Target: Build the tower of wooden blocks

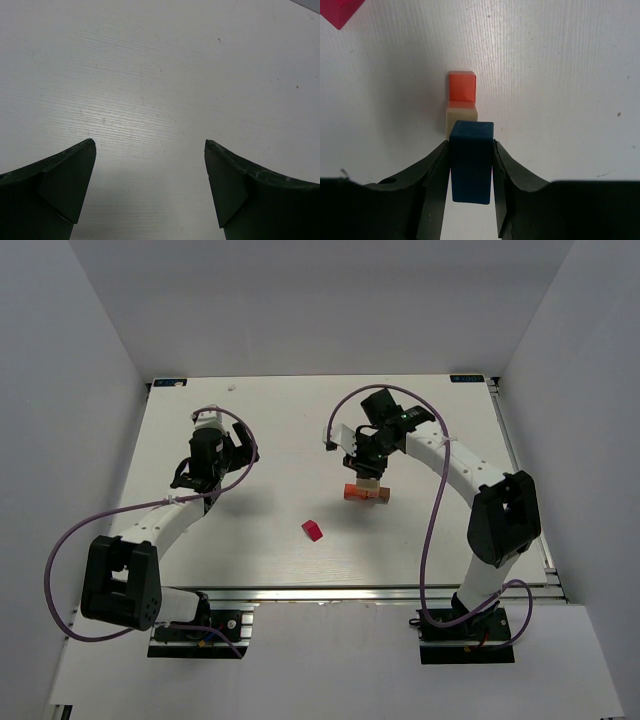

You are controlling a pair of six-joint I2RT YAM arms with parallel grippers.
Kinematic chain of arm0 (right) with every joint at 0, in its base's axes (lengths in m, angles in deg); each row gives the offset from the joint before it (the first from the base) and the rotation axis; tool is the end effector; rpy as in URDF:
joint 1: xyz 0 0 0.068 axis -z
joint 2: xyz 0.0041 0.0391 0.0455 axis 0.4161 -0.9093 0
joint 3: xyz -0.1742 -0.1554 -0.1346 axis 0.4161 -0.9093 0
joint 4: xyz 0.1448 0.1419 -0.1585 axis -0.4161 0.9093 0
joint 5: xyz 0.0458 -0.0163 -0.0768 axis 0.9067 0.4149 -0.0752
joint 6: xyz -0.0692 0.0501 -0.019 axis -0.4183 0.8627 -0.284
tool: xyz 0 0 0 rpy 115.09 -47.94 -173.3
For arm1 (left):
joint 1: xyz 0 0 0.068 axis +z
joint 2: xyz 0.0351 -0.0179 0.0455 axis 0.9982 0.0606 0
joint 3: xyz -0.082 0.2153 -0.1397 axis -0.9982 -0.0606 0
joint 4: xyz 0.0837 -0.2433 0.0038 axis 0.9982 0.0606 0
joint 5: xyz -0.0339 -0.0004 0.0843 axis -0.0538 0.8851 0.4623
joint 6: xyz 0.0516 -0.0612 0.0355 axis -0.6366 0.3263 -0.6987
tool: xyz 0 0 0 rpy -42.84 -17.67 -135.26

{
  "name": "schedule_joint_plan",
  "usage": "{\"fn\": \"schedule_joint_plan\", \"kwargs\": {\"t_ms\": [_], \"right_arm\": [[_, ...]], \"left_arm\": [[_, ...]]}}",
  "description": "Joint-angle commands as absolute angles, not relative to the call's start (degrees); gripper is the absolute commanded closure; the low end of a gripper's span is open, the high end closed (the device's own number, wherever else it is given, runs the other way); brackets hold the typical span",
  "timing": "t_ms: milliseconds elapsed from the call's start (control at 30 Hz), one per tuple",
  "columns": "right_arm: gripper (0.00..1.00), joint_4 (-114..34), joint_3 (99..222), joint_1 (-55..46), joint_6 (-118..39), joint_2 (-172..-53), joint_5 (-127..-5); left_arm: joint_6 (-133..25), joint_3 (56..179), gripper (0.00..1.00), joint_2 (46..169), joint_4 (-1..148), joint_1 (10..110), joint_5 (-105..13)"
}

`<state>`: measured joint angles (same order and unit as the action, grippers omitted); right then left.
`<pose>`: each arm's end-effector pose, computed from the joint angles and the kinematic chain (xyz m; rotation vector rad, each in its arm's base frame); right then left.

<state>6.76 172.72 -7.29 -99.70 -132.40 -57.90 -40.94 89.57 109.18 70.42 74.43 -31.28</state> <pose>0.3216 0.2244 0.2418 -1.8184 1.8371 0.2204 0.3236 -0.0600 0.2174 -0.2938 2.0386 -0.2759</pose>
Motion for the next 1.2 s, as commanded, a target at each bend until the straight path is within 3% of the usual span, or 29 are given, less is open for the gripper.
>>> {"fn": "schedule_joint_plan", "kwargs": {"t_ms": [0,1167], "right_arm": [[0.79,6.7,171.8,-7.1,-100.7,-130.8,-57.2],[0.74,6.3,171.1,-7.1,-101.1,-133.0,-55.8]], "left_arm": [[-41.2,91.5,0.02,109.0,69.8,74.8,-30.4],[-41.4,91.9,0.02,109.6,70.2,74.8,-29.2]]}}
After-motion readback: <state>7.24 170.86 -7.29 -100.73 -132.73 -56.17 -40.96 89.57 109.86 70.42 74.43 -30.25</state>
